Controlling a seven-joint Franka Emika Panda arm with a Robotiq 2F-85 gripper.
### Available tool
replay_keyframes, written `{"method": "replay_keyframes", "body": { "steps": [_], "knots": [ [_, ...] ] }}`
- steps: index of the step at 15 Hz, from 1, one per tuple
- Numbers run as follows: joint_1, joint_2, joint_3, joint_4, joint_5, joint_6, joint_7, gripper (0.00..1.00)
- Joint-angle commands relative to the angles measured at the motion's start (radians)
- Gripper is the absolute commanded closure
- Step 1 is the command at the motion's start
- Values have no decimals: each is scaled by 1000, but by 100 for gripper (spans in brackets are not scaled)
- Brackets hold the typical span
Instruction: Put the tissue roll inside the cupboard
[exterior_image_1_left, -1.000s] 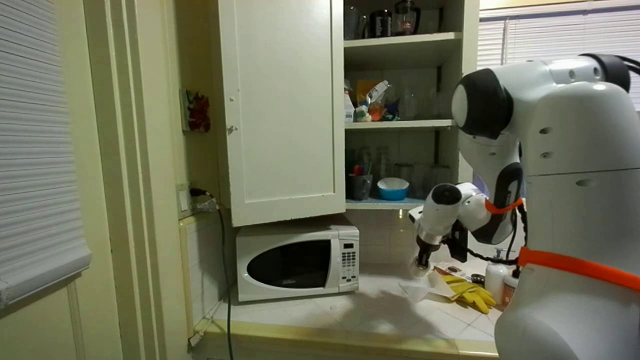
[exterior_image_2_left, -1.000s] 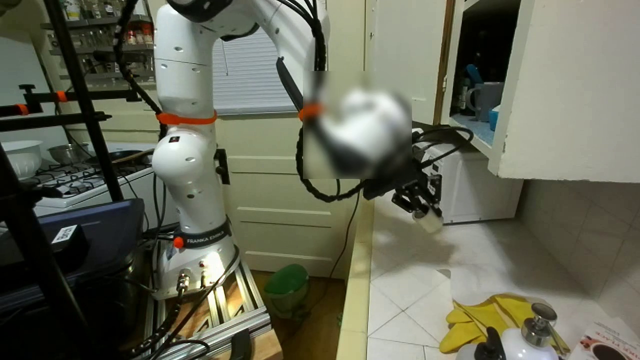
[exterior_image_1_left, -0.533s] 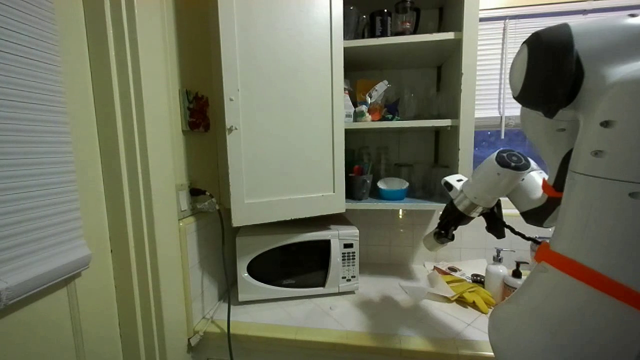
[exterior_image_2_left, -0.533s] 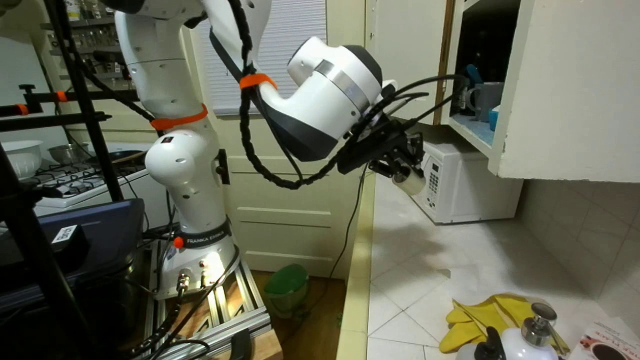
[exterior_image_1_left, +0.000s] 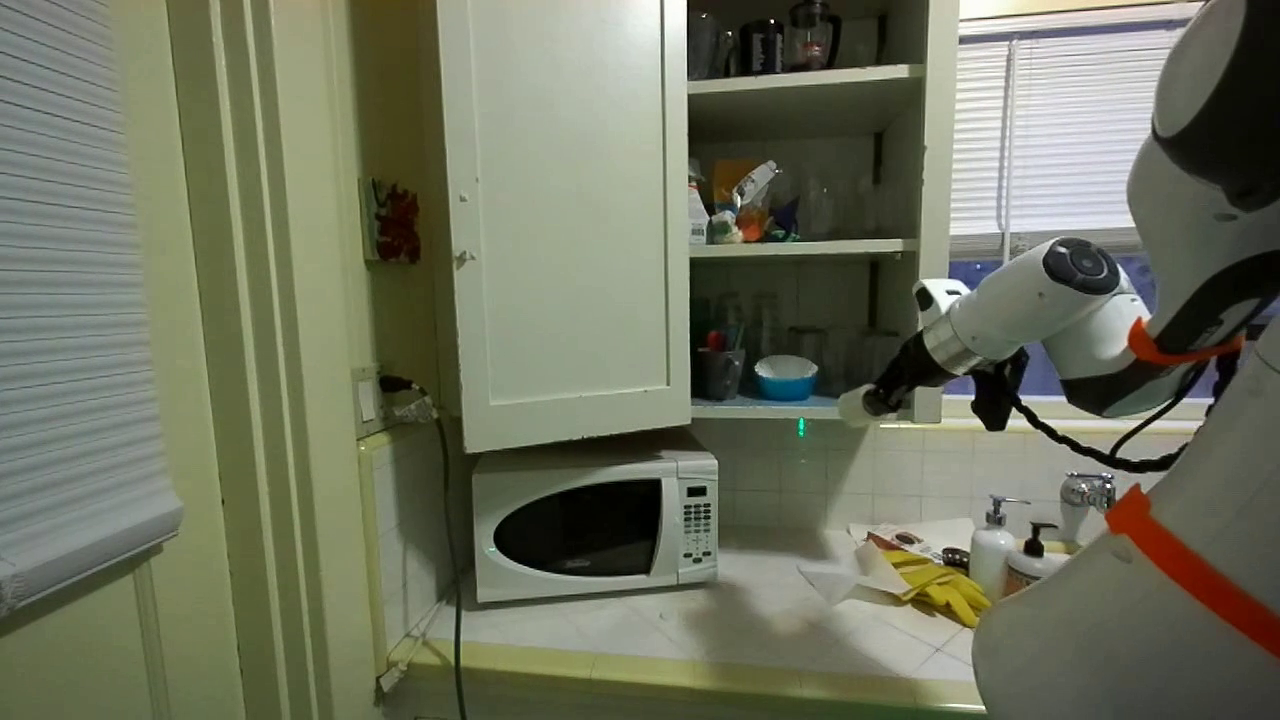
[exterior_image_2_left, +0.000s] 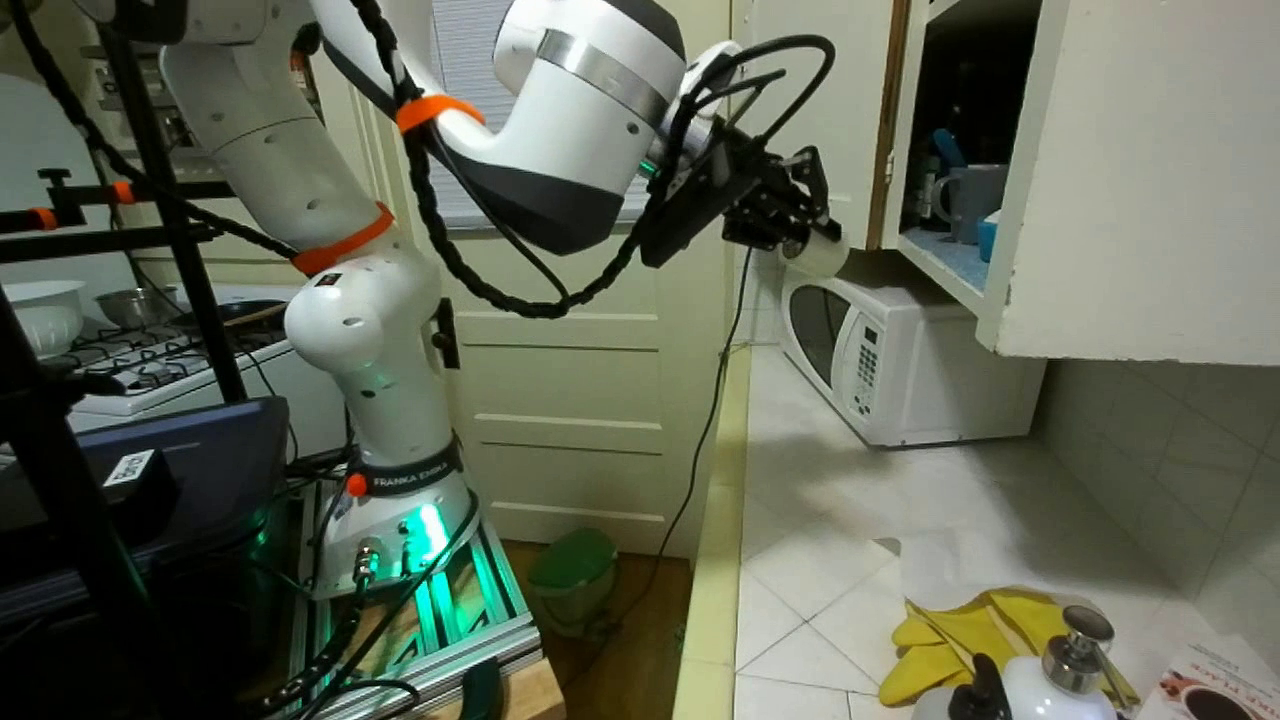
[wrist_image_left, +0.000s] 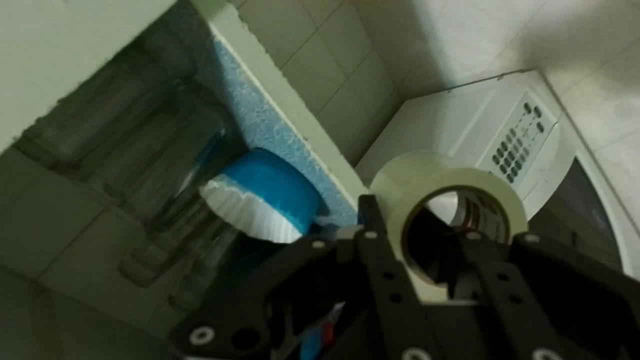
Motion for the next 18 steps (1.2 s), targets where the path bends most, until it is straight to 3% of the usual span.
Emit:
{"method": "replay_keyframes", "body": {
  "steps": [1, 5, 6, 9, 10, 15, 18],
  "knots": [
    [-67, -119, 112, -50, 30, -112, 180, 96],
    [-138, -216, 226, -68, 85, -190, 350, 96],
    [-95, -143, 182, -25, 62, -142, 284, 83],
    [-125, -190, 219, -39, 72, -164, 335, 83],
    [-128, -194, 219, -42, 72, -164, 337, 96],
    [3, -317, 257, -15, 216, -406, 373, 96],
    [57, -352, 278, 36, 180, -585, 472, 96]
  ]
}}
